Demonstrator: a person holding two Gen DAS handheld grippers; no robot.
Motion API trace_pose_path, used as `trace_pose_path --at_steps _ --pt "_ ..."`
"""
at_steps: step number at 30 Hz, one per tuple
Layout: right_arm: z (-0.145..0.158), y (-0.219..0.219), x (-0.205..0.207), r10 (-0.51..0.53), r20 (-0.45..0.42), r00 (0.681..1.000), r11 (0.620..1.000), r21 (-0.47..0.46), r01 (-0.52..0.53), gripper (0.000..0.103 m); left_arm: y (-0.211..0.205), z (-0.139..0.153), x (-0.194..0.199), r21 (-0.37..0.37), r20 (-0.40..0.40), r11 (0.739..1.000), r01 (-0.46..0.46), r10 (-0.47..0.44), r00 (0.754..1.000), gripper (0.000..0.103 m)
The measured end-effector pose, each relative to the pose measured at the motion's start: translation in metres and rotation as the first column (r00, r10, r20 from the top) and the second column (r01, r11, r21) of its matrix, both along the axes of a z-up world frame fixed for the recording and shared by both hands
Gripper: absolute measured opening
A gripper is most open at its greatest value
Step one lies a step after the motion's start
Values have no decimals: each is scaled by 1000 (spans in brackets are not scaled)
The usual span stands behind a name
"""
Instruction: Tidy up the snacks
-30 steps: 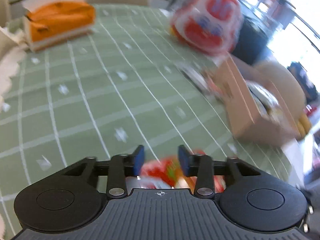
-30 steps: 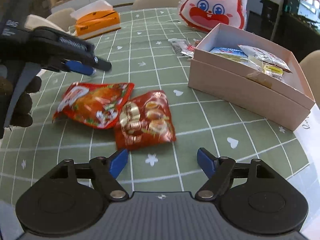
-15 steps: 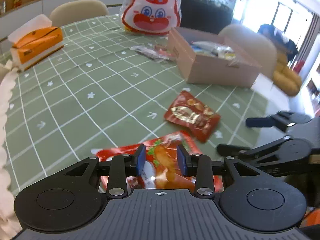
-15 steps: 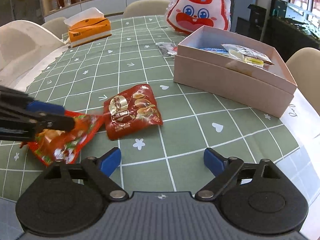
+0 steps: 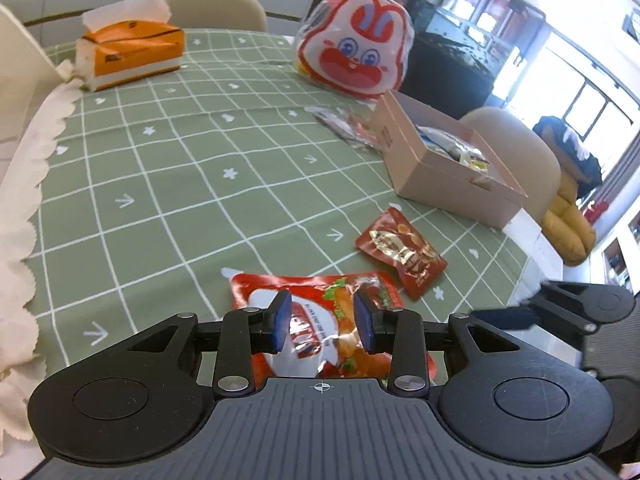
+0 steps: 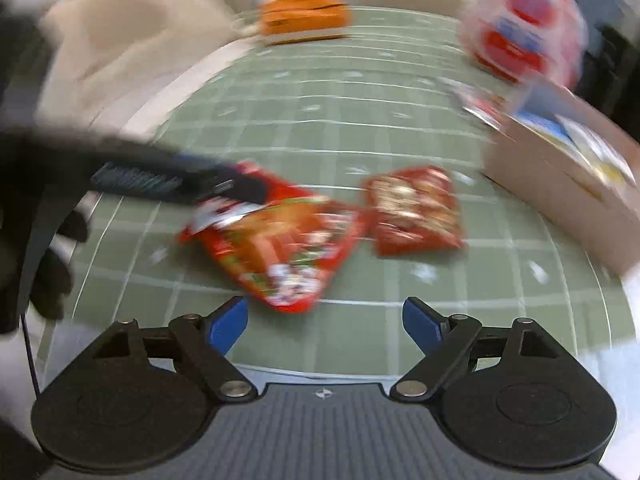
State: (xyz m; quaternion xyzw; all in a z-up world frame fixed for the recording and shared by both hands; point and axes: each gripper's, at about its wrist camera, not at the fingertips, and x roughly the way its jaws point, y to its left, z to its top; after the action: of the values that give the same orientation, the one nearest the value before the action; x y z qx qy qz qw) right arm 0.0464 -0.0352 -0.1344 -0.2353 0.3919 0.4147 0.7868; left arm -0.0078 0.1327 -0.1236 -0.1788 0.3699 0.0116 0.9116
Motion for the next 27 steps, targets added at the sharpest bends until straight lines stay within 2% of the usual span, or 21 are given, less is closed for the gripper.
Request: trace_pose_path --at_steps 2,6,10,14,18,20,23,27 --pt "-4 15 8 -31 53 998 999 -29 32 86 1 -1 -3 3 0 1000 7 -7 1000 38" --pt "-14 28 42 -179 109 978 980 -63 186 86 -5 -2 -7 52 -15 997 55 -55 998 38" --pt "-9 11 60 -267 97 959 962 -23 271 86 -19 -2 -5 153 -39 982 113 -108 993 39" --pt "-5 -20 61 -335 59 940 942 32 334 86 -29 4 -1 208 -29 969 130 -126 992 39" --pt "-15 -47 57 -386 45 922 923 33 385 86 -39 14 11 244 -2 956 160 -165 986 39" --pt "-21 -57 57 -409 27 912 913 24 408 86 -43 10 23 281 -34 943 178 -176 984 39" --pt "-25 -74 54 -439 -25 898 895 78 440 87 -48 1 37 321 -104 923 211 -187 977 40" --pt "-33 -82 45 -442 7 897 889 135 437 93 -52 -4 38 340 -110 909 242 -217 970 46"
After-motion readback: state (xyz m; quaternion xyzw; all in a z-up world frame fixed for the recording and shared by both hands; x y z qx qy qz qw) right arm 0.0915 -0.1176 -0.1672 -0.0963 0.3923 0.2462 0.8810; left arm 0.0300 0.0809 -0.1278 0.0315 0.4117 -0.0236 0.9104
